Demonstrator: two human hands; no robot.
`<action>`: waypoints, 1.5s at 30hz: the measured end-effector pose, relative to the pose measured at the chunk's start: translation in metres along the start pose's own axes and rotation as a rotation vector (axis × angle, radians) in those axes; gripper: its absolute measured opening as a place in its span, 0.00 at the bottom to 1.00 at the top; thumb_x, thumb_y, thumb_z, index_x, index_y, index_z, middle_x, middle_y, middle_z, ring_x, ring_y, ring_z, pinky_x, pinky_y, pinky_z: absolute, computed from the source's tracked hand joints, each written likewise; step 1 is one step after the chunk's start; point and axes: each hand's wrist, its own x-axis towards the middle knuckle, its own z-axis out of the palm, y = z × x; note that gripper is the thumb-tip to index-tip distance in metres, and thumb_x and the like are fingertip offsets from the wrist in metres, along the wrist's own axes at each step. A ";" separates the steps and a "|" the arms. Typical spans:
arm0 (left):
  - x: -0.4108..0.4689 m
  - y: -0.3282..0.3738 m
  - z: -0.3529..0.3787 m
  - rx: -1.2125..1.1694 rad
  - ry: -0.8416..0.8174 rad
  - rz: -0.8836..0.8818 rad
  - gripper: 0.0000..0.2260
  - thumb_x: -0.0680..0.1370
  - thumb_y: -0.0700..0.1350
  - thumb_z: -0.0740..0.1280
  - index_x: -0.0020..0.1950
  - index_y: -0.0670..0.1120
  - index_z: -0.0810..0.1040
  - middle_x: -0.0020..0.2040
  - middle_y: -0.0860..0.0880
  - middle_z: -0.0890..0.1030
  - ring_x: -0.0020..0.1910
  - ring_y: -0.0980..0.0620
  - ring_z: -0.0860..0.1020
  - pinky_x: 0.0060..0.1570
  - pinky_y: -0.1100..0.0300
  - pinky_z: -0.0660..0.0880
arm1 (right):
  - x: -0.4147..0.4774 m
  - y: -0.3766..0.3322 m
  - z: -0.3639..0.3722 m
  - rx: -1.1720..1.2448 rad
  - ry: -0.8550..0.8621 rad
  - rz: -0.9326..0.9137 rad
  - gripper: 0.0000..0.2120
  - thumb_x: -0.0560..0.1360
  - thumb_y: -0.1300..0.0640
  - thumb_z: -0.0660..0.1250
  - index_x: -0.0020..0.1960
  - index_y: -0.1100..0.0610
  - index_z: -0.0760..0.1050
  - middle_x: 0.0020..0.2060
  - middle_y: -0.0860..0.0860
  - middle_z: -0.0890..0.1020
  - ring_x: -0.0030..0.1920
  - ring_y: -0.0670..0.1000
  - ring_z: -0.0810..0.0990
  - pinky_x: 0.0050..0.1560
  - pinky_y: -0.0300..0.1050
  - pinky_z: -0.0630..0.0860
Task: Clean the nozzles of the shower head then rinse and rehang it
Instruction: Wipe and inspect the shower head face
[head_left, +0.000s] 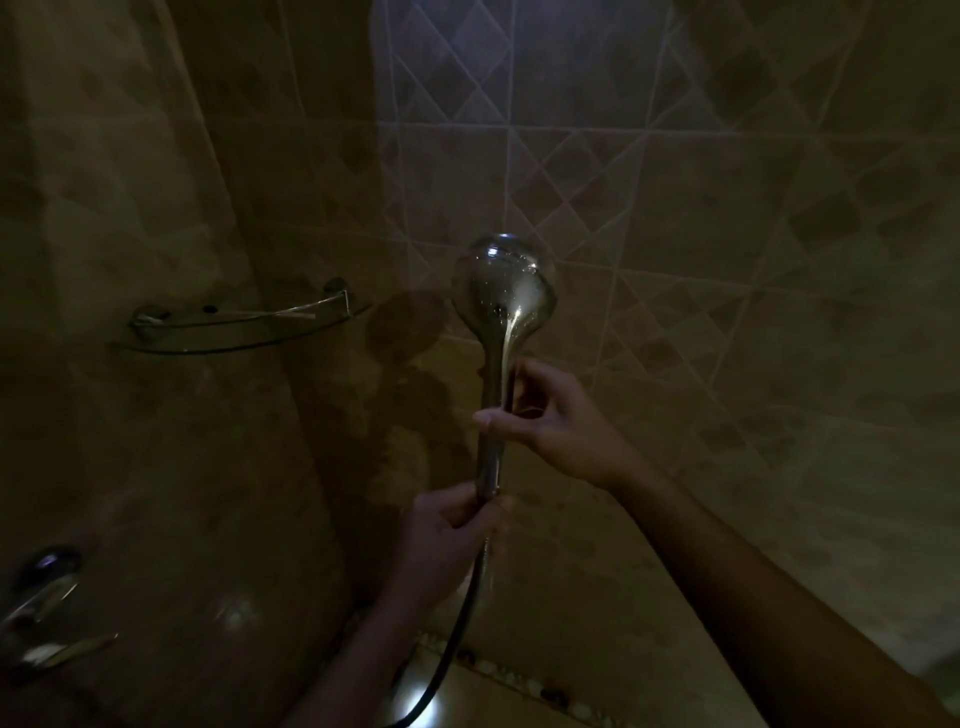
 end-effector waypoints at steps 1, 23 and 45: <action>0.000 0.002 0.000 -0.011 -0.001 0.005 0.05 0.76 0.40 0.73 0.40 0.42 0.83 0.34 0.34 0.82 0.30 0.46 0.80 0.34 0.52 0.77 | -0.001 0.000 -0.002 0.007 -0.028 0.001 0.09 0.73 0.63 0.75 0.48 0.63 0.75 0.37 0.54 0.73 0.37 0.51 0.73 0.39 0.46 0.72; -0.002 -0.007 -0.006 -0.057 0.013 -0.001 0.02 0.75 0.42 0.74 0.44 0.44 0.85 0.32 0.42 0.81 0.30 0.47 0.78 0.35 0.50 0.76 | -0.005 -0.007 0.004 -0.143 -0.034 0.073 0.27 0.69 0.52 0.80 0.65 0.47 0.74 0.51 0.56 0.81 0.49 0.57 0.82 0.51 0.60 0.82; -0.007 -0.002 -0.013 -0.052 0.012 0.018 0.08 0.72 0.47 0.75 0.41 0.42 0.83 0.33 0.34 0.81 0.30 0.47 0.79 0.32 0.56 0.76 | -0.004 -0.020 0.010 -0.017 -0.044 0.043 0.23 0.69 0.65 0.78 0.62 0.62 0.75 0.46 0.55 0.84 0.47 0.57 0.84 0.50 0.52 0.84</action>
